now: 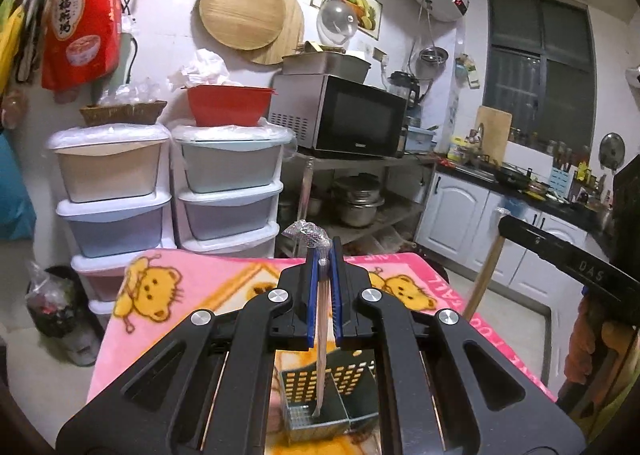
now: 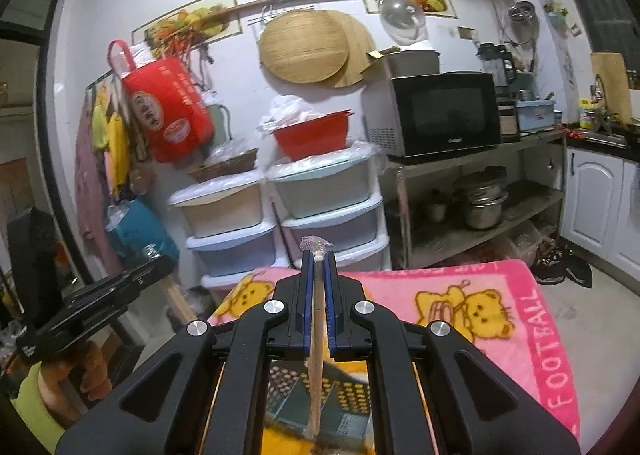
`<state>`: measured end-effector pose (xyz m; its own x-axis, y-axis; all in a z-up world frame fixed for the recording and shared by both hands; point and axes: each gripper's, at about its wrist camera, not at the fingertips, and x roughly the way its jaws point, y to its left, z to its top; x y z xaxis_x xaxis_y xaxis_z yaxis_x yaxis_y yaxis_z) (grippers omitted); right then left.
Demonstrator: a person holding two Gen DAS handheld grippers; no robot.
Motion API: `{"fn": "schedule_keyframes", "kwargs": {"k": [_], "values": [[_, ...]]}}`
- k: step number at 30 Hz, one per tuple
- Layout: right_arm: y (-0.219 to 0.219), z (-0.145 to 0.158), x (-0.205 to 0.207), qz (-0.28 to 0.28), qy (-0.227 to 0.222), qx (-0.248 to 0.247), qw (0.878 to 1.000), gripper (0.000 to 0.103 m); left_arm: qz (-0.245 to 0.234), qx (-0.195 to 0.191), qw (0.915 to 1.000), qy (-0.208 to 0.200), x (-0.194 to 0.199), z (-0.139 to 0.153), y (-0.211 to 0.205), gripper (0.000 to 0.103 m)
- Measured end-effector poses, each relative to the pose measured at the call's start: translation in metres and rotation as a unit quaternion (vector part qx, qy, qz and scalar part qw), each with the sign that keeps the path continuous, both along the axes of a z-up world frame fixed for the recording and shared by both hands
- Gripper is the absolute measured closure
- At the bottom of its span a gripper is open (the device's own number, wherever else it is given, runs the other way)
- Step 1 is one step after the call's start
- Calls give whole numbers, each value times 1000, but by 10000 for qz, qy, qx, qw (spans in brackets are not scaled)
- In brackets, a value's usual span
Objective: Organize utensils
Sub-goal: 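Lift the left tool's chopstick over the green caddy while the right tool carries its own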
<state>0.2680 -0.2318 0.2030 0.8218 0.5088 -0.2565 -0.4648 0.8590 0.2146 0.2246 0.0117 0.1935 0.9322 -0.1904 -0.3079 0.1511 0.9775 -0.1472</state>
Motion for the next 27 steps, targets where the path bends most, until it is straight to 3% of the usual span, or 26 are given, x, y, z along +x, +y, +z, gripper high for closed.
{"fn": "schedule_keyframes", "kwargs": {"k": [8, 27], "values": [[3, -26, 9, -301, -182, -77, 9994, 97, 65, -85, 9999, 125, 13, -30, 4, 100], [5, -82, 17, -485, 271, 133, 9984, 96, -17, -268, 9986, 462, 17, -82, 7, 100]]}}
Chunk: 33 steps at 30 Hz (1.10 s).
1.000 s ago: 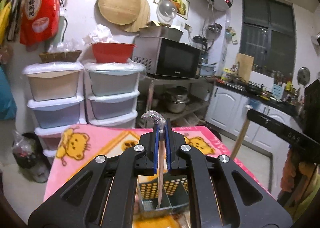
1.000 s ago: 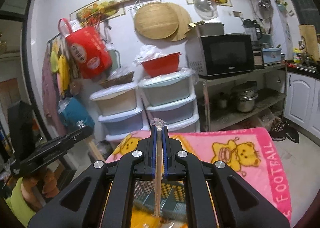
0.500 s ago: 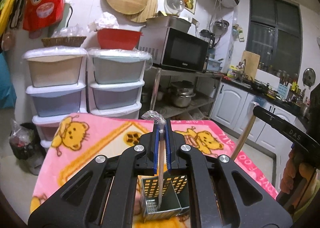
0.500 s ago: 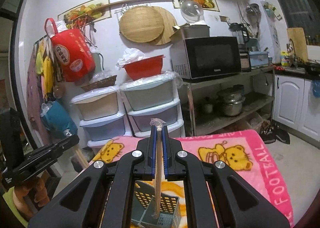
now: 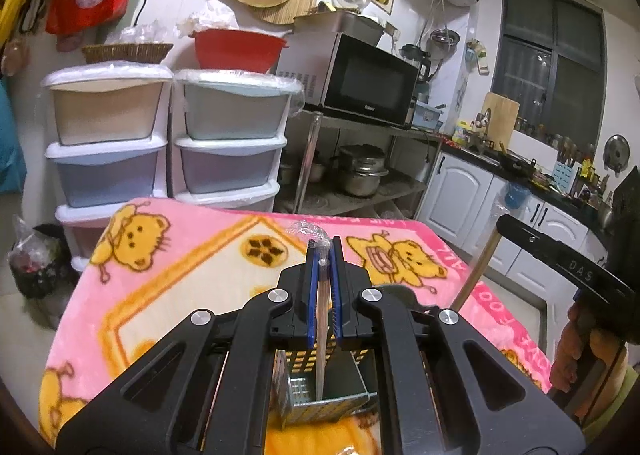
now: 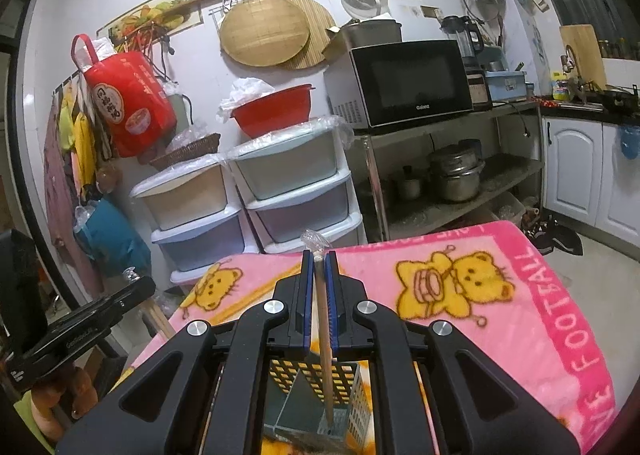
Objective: Organize utensils
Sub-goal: 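Lift the left tool's chopstick over the green caddy while the right tool carries its own, then lower the chopstick into the caddy and open the left tool while the right tool releases its own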
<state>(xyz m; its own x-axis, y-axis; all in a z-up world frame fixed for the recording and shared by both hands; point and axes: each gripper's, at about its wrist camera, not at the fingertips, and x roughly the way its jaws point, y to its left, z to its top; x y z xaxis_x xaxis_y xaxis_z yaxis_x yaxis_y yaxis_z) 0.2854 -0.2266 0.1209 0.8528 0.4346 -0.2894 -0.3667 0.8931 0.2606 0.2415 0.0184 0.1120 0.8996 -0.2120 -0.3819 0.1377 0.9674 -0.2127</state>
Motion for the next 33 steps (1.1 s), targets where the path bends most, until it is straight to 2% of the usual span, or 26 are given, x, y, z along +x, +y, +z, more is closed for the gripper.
{"fn": "schedule_keyframes", "kwargs": {"k": [7, 9, 11, 18, 20, 24, 29, 31, 33], "values": [[-12, -7, -3, -100, 117, 69, 9999, 95, 57, -69, 9999, 135, -1, -8, 6, 99], [-16, -10, -4, -142, 196, 94, 9997, 91, 77, -96, 9998, 155, -3, -10, 9, 95], [-19, -12, -5, -149, 259, 108, 9995, 86, 75, -130, 9998, 159, -4, -10, 11, 82], [-29, -18, -15, -172, 432, 80, 9989, 73, 165, -242, 9994, 165, -12, -9, 21, 60], [-29, -18, -18, -173, 481, 16, 9987, 68, 203, -276, 9993, 113, -18, -7, 25, 49], [-29, -20, -27, -198, 511, -166, 9984, 56, 266, -340, 9991, -24, -31, -3, 30, 36], [-25, -21, -39, -141, 497, -382, 9979, 50, 300, -342, 9989, -80, -44, -1, 32, 15], [-23, -21, -45, -124, 481, -444, 9978, 47, 296, -340, 9989, -97, -49, -1, 31, 11], [-22, -20, -50, -93, 457, -494, 9977, 45, 289, -309, 9990, -107, -54, -2, 30, 11]]}}
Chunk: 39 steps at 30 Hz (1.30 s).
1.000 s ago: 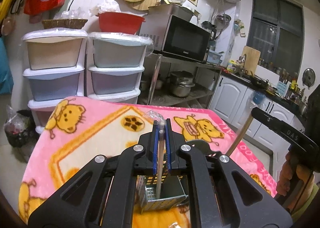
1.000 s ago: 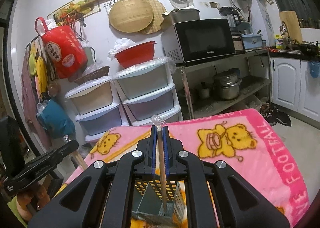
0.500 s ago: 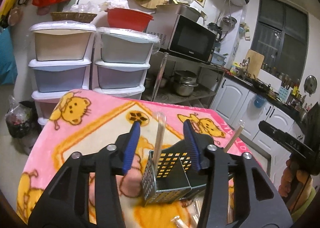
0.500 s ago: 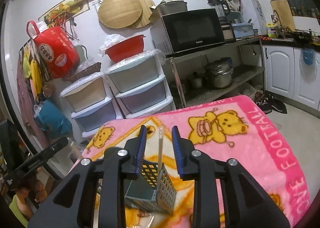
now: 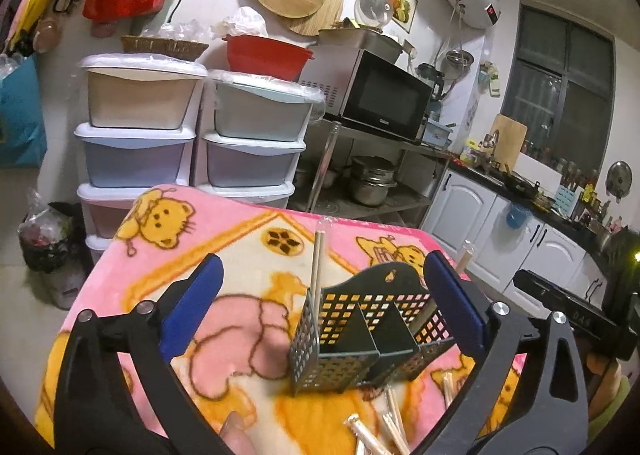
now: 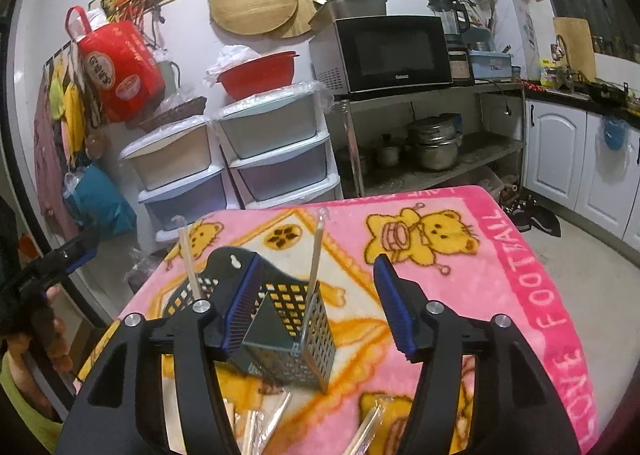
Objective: Organize utensils
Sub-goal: 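Lower the chopstick into the caddy and open the left tool while the right tool releases its own, then withdraw the left tool toward the chopstick pile while the right tool also returns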
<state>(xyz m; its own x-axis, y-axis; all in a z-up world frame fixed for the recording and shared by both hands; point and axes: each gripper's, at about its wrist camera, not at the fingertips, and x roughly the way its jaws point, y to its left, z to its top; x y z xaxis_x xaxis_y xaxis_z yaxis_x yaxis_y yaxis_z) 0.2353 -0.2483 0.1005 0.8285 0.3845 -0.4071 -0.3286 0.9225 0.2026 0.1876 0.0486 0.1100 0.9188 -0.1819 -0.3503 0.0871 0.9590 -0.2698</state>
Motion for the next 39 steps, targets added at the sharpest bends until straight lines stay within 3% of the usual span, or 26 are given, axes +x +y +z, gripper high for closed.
{"fn": "schedule_keyframes", "kwargs": {"k": [9, 24, 39], "values": [[5, 0, -24, 126, -121, -205, 9996, 39, -141, 37, 9999, 38, -20, -9, -4, 11], [17, -19, -51, 486, 37, -405, 9980, 38, -431, 329, 9983, 218, -47, -32, -21, 11], [38, -50, -64, 871, 415, -673, 9931, 38, -559, 392, 9936, 898, -46, -72, -26, 11]]}}
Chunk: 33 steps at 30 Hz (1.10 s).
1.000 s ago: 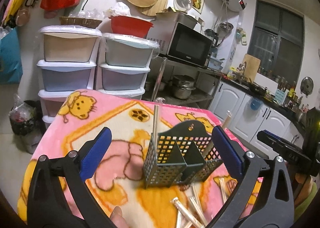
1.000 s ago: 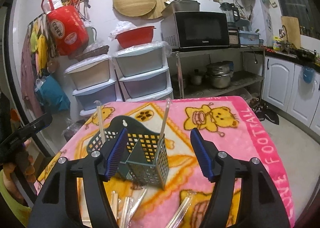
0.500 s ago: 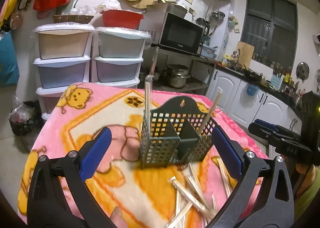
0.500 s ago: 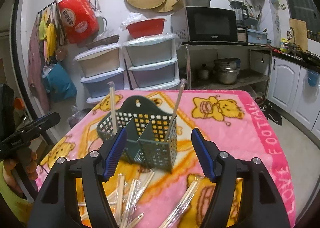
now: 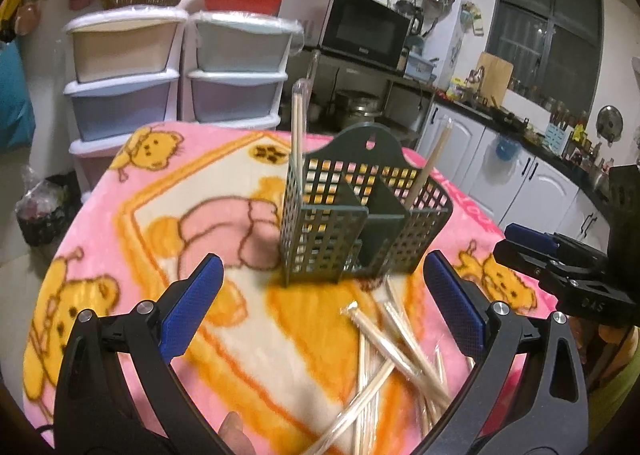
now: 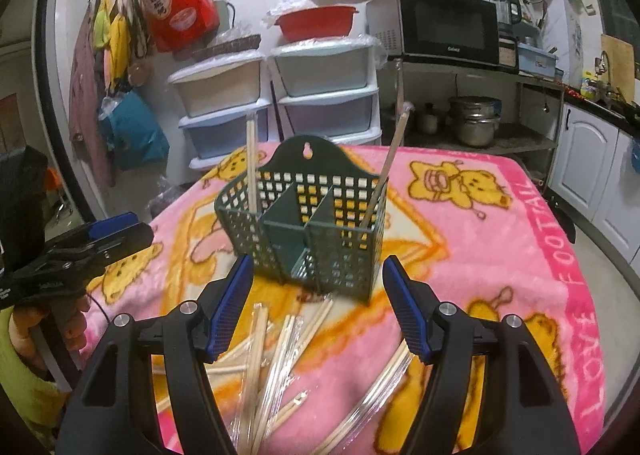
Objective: Organize utensils
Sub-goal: 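Withdraw the left tool toward the chopstick pile while the right tool also returns, then close the left tool on another wrapped chopstick while the right tool grasps one too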
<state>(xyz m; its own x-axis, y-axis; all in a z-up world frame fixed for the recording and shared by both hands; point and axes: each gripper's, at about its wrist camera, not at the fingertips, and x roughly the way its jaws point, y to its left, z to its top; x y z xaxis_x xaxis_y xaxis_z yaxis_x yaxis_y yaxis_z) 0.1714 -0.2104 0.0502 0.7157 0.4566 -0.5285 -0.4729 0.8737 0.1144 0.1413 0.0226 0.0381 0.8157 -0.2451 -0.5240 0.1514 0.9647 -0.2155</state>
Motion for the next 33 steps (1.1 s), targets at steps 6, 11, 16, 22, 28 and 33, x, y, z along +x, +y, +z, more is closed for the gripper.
{"fn": "schedule_keyframes", "kwargs": {"k": [6, 11, 16, 22, 28, 33], "values": [[8, -18, 2, 153, 323, -124, 9993, 40, -99, -154, 9982, 564, 10, -22, 0, 11], [15, -39, 7, 293, 676, -272, 9969, 52, -210, -357, 9936, 1053, 22, -41, 1, 33], [20, -59, 14, 421, 1020, -288, 9935, 60, -297, -676, 9853, 1538, 38, -58, 2, 48], [28, -74, 24, 497, 1277, -359, 9899, 64, -422, -935, 9761, 1915, 56, -71, -1, 55], [39, -85, 31, 608, 1385, -492, 9873, 64, -581, -1184, 9648, 2275, 73, -82, -8, 61], [50, -90, 37, 694, 1424, -598, 9855, 66, -675, -1404, 9552, 2517, 85, -92, -10, 64]]}}
